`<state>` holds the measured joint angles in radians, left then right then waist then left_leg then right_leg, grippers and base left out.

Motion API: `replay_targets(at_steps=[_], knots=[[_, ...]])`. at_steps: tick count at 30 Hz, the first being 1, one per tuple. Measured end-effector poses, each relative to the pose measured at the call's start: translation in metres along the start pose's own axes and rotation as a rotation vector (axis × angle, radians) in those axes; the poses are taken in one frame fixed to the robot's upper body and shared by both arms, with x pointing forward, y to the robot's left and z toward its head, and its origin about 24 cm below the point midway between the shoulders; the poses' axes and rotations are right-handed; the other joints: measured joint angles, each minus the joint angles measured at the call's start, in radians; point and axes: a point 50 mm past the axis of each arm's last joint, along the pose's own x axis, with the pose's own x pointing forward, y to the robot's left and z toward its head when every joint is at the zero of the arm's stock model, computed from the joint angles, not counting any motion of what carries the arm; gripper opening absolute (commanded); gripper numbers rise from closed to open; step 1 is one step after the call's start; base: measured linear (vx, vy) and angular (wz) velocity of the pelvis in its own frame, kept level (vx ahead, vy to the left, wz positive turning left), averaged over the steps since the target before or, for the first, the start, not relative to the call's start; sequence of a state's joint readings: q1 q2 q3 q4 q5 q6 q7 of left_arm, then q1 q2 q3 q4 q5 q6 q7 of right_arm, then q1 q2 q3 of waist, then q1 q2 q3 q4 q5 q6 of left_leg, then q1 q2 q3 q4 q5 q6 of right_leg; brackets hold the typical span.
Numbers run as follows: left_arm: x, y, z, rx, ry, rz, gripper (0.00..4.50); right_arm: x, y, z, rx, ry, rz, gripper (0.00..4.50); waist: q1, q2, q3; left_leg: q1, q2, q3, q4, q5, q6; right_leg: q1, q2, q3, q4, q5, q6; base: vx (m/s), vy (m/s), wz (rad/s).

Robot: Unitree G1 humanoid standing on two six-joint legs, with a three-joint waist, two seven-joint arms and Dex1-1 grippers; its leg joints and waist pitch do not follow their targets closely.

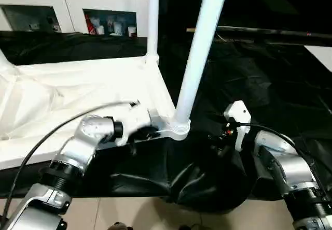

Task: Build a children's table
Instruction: Rotate table base

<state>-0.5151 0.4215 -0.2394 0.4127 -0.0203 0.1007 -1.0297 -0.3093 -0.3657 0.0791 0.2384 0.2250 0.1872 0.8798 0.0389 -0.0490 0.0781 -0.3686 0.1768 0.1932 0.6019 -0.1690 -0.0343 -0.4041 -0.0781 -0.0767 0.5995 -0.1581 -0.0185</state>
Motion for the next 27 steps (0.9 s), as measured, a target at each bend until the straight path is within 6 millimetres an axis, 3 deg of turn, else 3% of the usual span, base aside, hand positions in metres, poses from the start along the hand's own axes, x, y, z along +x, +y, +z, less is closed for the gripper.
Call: replay_targets(at_steps=[3,6,11,15,20,27], knots=[[-0.004,0.001,0.005,0.007,-0.031,0.003,1.49,-0.002,0.002,-0.001,-0.002,-0.005,-0.017,4.45,0.002,0.000,0.000,0.000,-0.002,0.000,0.000,0.000,0.000,0.000,0.000,0.003,0.000,0.000,0.000,0.000,0.000,0.00],[-0.013,0.003,0.010,-0.011,-0.082,0.054,1.49,-0.006,0.002,-0.003,0.006,-0.011,-0.062,4.49,0.005,0.002,0.000,0.000,-0.002,0.000,-0.001,-0.001,0.000,0.000,0.000,0.003,0.000,0.000,0.000,0.000,0.000,0.00],[-0.034,0.008,0.023,-0.125,-0.271,0.395,1.49,-0.034,-0.017,0.006,0.050,-0.087,-0.340,4.49,0.011,0.004,0.000,0.001,-0.002,0.001,-0.001,-0.001,0.000,0.000,0.000,0.004,0.001,0.000,0.000,0.000,0.000,0.00],[-0.039,-0.005,0.015,-0.321,-0.392,0.661,1.49,-0.045,-0.008,-0.004,0.164,-0.137,-0.470,4.49,0.011,0.006,-0.003,0.002,-0.002,0.001,-0.001,-0.003,0.000,0.002,0.001,0.004,0.000,0.000,0.000,0.000,0.000,0.00],[-0.044,-0.021,-0.007,-0.379,-0.296,0.892,1.49,-0.046,-0.002,-0.015,0.255,-0.130,-0.611,4.49,-0.004,0.007,-0.003,0.000,-0.001,-0.003,-0.001,-0.003,0.000,0.002,0.002,-0.001,-0.007,0.000,0.002,0.000,0.000,0.00],[-0.036,-0.029,-0.003,-0.370,-0.273,0.965,1.49,-0.041,-0.001,-0.018,0.190,-0.060,-0.664,4.49,-0.011,0.008,-0.004,-0.001,-0.001,-0.020,-0.001,-0.003,0.000,0.015,0.001,-0.023,-0.036,0.000,0.002,0.000,0.000,0.00]])
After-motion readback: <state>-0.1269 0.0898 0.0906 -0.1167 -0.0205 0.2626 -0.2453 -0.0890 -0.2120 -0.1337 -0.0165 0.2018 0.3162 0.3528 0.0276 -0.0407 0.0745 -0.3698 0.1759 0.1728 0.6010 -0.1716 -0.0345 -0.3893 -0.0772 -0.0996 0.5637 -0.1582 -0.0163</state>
